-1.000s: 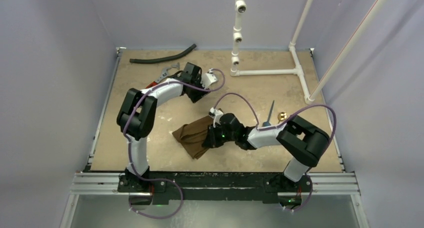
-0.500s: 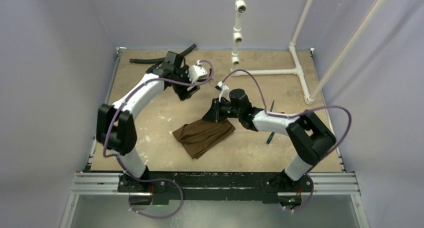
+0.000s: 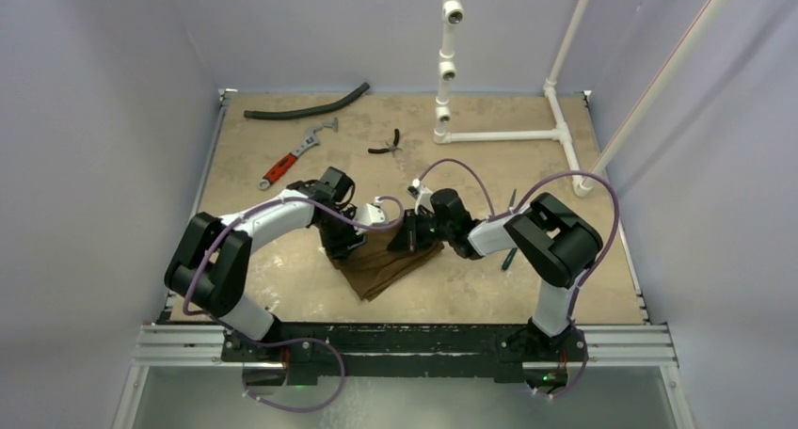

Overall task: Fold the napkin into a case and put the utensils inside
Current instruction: Smooth out the 2/3-rectangle-folded napkin at the center of the board.

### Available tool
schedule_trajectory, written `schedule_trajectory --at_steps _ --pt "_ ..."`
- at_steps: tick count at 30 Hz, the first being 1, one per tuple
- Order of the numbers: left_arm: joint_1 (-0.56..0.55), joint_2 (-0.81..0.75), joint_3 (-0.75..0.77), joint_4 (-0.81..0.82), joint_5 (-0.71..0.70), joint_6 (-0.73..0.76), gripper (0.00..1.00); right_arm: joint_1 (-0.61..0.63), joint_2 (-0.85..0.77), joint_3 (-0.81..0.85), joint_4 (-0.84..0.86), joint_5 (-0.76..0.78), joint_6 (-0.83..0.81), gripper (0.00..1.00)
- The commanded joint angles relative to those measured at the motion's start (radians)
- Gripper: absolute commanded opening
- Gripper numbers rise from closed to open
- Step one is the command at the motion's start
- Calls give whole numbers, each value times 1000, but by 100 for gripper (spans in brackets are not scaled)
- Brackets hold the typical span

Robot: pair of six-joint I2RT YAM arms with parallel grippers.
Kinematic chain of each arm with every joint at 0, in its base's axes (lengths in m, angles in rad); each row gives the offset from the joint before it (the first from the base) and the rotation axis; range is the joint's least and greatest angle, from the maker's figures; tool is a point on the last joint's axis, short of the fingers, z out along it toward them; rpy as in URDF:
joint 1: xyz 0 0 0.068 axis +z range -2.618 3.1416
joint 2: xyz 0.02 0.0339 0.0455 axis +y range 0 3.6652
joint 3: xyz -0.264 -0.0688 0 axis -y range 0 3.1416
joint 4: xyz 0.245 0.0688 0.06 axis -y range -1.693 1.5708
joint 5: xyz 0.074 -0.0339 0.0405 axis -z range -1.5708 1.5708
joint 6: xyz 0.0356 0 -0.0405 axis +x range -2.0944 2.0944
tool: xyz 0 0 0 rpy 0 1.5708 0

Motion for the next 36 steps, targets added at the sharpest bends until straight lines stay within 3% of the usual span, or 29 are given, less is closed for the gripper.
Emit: schedule_trajectory --at_steps 1,4,7,9,13,17,21,26,30,36 --pt "-16 -26 -104 107 -39 -29 43 -2 -42 -91 114 22 58 11" --pt "-47 -54 -170 175 -101 -50 31 -1 -105 -136 133 29 51 15" --pt "-53 -53 -160 233 -173 -62 7 9 -221 -174 198 35 35 21" --pt "-53 -36 -115 249 -192 -48 2 31 -266 -199 242 34 18 23" --pt "-52 30 6 248 -202 -27 0 94 -241 -200 251 55 26 22" --pt "-51 97 120 276 -236 3 0 125 -165 -234 386 54 88 19" --pt "-51 177 235 259 -248 29 0 147 -73 -167 424 51 83 18" --pt "-51 185 244 273 -260 55 0 144 -74 -137 405 12 106 17" --pt "-51 167 222 286 -232 40 0 62 -169 -138 345 1 115 17" --pt "-51 156 174 321 -220 21 23 -11 -85 -45 239 7 91 15"
